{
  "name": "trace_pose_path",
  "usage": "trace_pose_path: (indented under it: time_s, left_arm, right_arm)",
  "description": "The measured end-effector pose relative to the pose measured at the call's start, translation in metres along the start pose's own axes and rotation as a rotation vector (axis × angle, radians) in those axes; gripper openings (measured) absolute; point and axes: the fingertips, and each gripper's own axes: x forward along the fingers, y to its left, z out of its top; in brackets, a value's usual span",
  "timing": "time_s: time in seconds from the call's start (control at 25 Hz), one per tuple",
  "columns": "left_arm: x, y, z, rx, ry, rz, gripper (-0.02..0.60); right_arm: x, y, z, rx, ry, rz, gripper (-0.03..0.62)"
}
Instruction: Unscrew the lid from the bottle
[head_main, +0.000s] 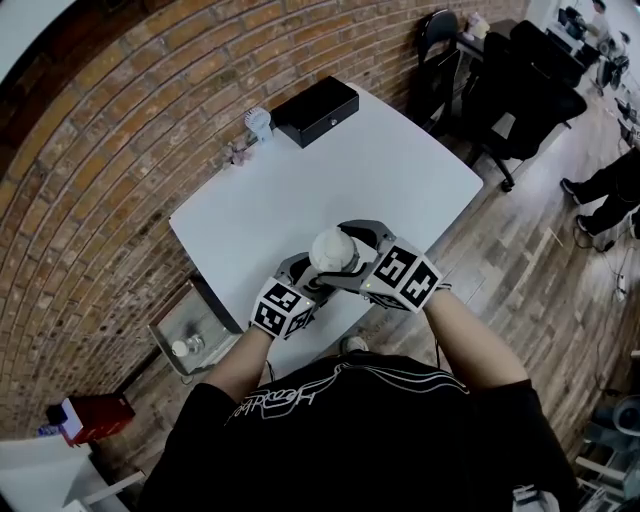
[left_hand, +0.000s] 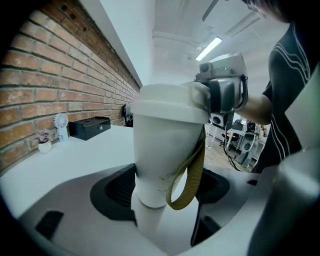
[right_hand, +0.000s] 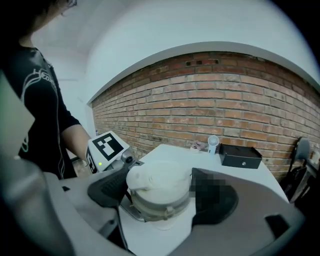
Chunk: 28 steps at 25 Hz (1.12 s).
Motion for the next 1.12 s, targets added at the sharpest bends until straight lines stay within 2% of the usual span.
trace_pose_path:
  time_s: [0.36, 0.56, 0.8, 0.96, 1.12]
  left_arm:
    - [0.0, -0.001, -0.001, -0.001, 0.003, -0.002, 0.342]
    - [0.0, 0.0, 0.0, -0.004, 0.002, 0.0, 0.342]
    - [-0.001, 0.0, -0.002, -0.01, 0.004, 0.008, 0.342]
    - [-0.001, 0.001, -0.001, -0.02, 0.002, 0.018, 0.342]
    - [-0.002, 0.001, -0.002, -0.046, -0.021, 0.018, 0.342]
  right_arm:
    - [-0.003, 0.008, -0.002, -0.187, 0.056, 0.342, 0.388]
    - [-0.004, 0.009, -0.002, -0.292, 0.079, 0.469, 0.388]
    - [-0.003, 0.012, -0.002, -0.316, 0.076, 0.516, 0.388]
    - [-0.004, 0.01, -0.001, -0.3, 0.057, 0.503, 0.387]
    - [-0.009, 0.01, 0.006, -0.238, -0.014, 0.482, 0.387]
